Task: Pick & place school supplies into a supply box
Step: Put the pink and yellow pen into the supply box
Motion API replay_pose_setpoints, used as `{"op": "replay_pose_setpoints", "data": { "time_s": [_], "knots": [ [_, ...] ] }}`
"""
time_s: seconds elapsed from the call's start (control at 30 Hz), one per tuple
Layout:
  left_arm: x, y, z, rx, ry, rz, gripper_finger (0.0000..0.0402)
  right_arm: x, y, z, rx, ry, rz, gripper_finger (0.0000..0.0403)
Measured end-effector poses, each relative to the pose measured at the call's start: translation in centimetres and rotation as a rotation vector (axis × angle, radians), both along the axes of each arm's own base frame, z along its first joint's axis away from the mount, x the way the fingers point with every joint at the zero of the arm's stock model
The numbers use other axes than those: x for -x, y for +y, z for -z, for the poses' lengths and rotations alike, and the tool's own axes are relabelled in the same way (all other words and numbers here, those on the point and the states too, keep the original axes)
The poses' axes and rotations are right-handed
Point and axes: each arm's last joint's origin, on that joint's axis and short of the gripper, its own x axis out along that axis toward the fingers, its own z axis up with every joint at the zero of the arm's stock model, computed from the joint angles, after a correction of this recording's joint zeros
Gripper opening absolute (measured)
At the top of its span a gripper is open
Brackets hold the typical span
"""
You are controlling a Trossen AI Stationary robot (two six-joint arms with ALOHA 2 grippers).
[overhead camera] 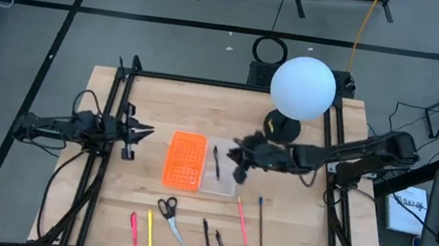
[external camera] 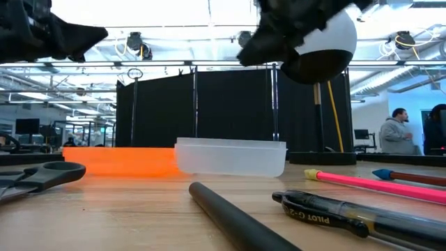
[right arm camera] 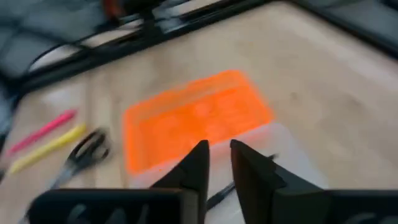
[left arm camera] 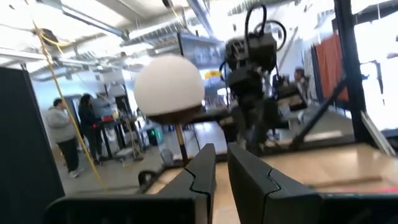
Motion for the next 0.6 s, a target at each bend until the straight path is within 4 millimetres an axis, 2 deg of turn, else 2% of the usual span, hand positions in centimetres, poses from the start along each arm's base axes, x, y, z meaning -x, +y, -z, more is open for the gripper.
{"op": "replay_pose_setpoints", "data": {
  "time_s": [0.1,0.23,0.4,0.6],
  "knots": [
    [-0.1,0.0,0.7,0.027,0.072,0.005,0.0051,2.0,0.0,3.1,0.015,-0.001,-0.101,0.0014],
    [-0.3,-0.1,1.2,0.164,0.115,0.067,0.0051,3.7,-0.1,4.9,0.033,-0.104,-0.115,0.0007],
    [-0.3,-0.2,1.6,0.268,0.145,0.103,0.0051,4.6,0.0,5.8,0.088,-0.109,-0.123,0.0002],
    [-0.4,-0.5,2.1,0.558,0.205,0.219,0.0051,4.8,1.3,5.7,0.188,-0.104,-0.259,0.0001]
  ]
}}
